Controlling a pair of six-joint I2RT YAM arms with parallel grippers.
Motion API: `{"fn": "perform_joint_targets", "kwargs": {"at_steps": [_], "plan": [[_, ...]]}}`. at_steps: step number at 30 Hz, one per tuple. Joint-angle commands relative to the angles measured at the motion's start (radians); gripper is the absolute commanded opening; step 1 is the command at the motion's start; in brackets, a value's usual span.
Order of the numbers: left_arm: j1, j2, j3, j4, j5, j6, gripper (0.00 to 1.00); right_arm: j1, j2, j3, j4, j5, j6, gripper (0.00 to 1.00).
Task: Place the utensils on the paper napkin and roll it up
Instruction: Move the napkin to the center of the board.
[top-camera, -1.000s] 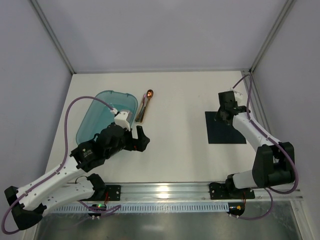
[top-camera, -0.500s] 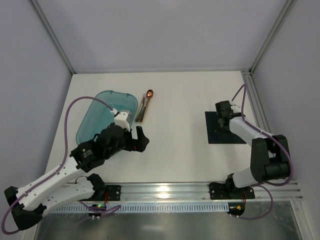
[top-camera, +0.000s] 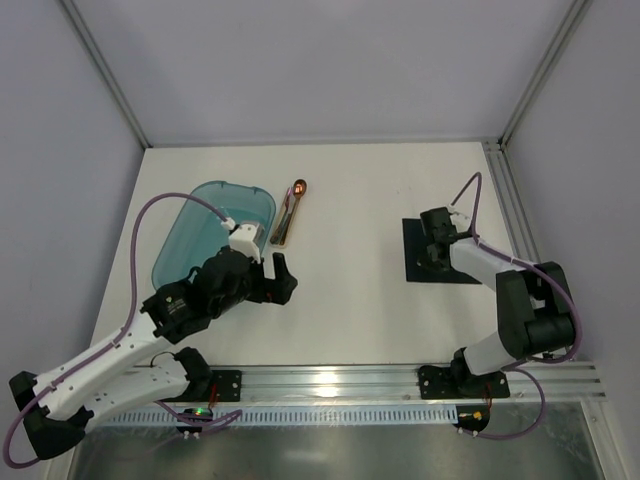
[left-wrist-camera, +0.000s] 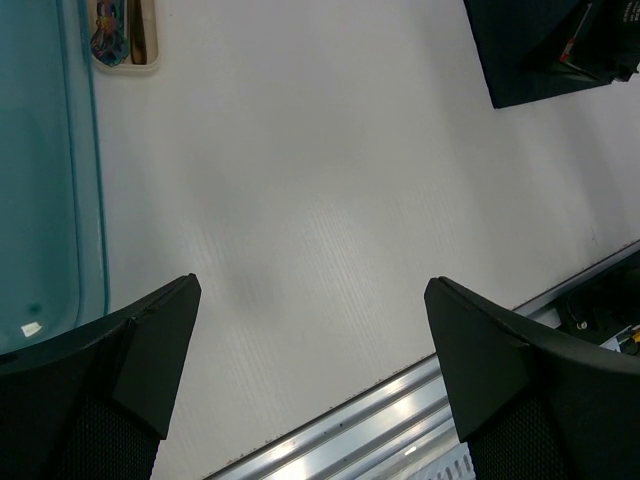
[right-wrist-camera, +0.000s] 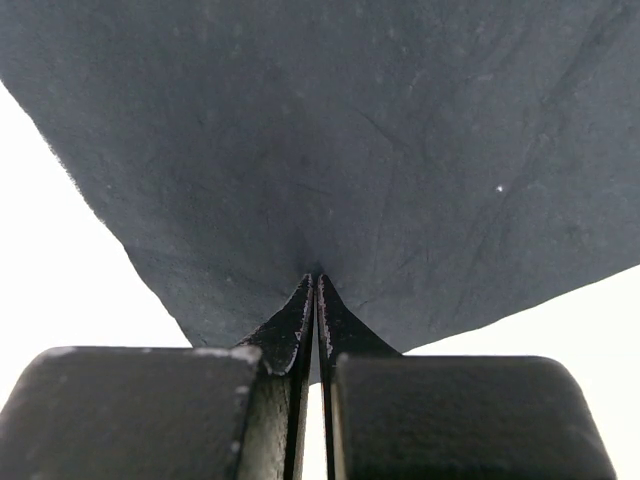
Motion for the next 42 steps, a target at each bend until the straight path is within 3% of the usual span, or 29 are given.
{"fn": "perform_joint_targets", "kwargs": {"at_steps": [1, 7, 10, 15, 20, 22, 26, 34, 42], "plan": [[0.0, 0.01, 0.036, 0.023, -0.013, -0.005, 1.0, 0.081, 0.054, 0.016, 0.028, -0.058, 0.071, 0.04], [0.0, 0.024, 0.036, 0.03, -0.01, -0.01, 1.0, 0.27, 0.149, 0.115, 0.09, -0.091, 0.234, 0.04], [0.0, 0.038, 0.041, 0.03, -0.01, -0.013, 1.0, 0.33, 0.248, 0.265, 0.109, -0.142, 0.318, 0.04], [0.0, 0.061, 0.065, 0.042, 0.004, -0.008, 1.0, 0.361, 0.269, 0.431, 0.077, -0.182, 0.302, 0.04], [0.0, 0.081, 0.067, 0.106, 0.038, -0.017, 0.96, 0.26, 0.23, 0.494, 0.005, -0.176, 0.042, 0.04], [0.0, 0.107, 0.07, 0.144, 0.049, -0.022, 0.92, 0.165, 0.238, 0.481, 0.023, -0.229, -0.029, 0.04], [0.0, 0.184, 0.101, 0.198, 0.064, -0.02, 0.88, 0.037, 0.34, 0.569, -0.032, -0.202, -0.164, 0.04], [0.002, 0.383, 0.263, 0.226, 0.008, 0.047, 0.91, -0.092, 0.511, 0.776, -0.067, -0.277, -0.215, 0.04], [0.009, 0.489, 0.305, 0.304, 0.036, 0.056, 0.95, -0.116, 0.592, 0.867, -0.086, -0.384, -0.182, 0.04]]}}
